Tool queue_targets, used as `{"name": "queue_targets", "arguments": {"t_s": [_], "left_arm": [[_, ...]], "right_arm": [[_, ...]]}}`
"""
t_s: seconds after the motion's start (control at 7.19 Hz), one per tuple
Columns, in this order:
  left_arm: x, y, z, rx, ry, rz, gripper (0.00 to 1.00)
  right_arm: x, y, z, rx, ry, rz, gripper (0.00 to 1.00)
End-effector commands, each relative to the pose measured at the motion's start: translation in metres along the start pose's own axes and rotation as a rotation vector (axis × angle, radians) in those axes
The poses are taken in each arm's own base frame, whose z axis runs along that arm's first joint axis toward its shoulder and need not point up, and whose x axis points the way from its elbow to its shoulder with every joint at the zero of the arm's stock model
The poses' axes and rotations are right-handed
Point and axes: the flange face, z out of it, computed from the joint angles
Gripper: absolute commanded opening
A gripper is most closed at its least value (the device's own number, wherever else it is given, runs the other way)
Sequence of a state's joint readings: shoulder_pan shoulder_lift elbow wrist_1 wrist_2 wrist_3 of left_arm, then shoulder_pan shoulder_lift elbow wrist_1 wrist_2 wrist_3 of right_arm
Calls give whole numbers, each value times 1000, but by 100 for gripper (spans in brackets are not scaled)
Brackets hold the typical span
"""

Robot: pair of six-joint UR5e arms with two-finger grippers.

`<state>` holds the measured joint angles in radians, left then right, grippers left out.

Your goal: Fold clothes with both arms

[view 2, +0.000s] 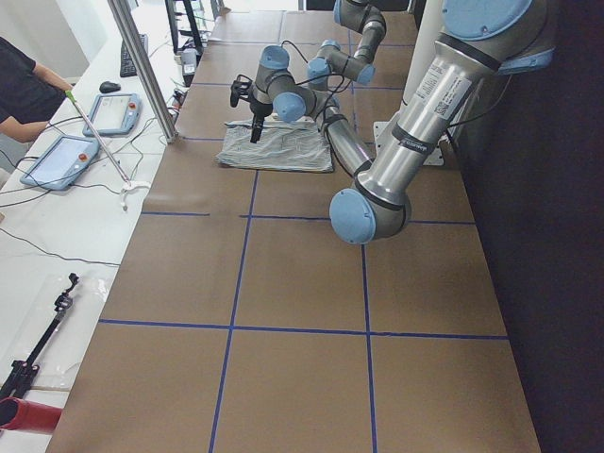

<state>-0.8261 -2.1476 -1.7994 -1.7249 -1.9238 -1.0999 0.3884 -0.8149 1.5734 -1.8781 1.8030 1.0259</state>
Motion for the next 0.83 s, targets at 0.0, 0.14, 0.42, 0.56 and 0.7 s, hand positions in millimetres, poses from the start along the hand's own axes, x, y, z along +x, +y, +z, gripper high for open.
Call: {"name": "queue_targets", "arguments": {"t_s": [0.0,0.14,0.42,0.56,0.7], "left_arm": [[0,1,1,-2,0,-1,100],[1,2,2,-3,0,-1,100],[1,3,4,-7,-1,1,100],[3,4,4,-8,1,4,100],[3,4,4,-8,1,4,100]], "right_arm": [[-3,5,3,-6,3,-9,100],[-3,4,2,-5,3,-9,100],[1,2,4,-7,9,-8,100],[9,-3,3,-3,14,-14,100],[21,-1,0,-7,25,-20,100]]}}
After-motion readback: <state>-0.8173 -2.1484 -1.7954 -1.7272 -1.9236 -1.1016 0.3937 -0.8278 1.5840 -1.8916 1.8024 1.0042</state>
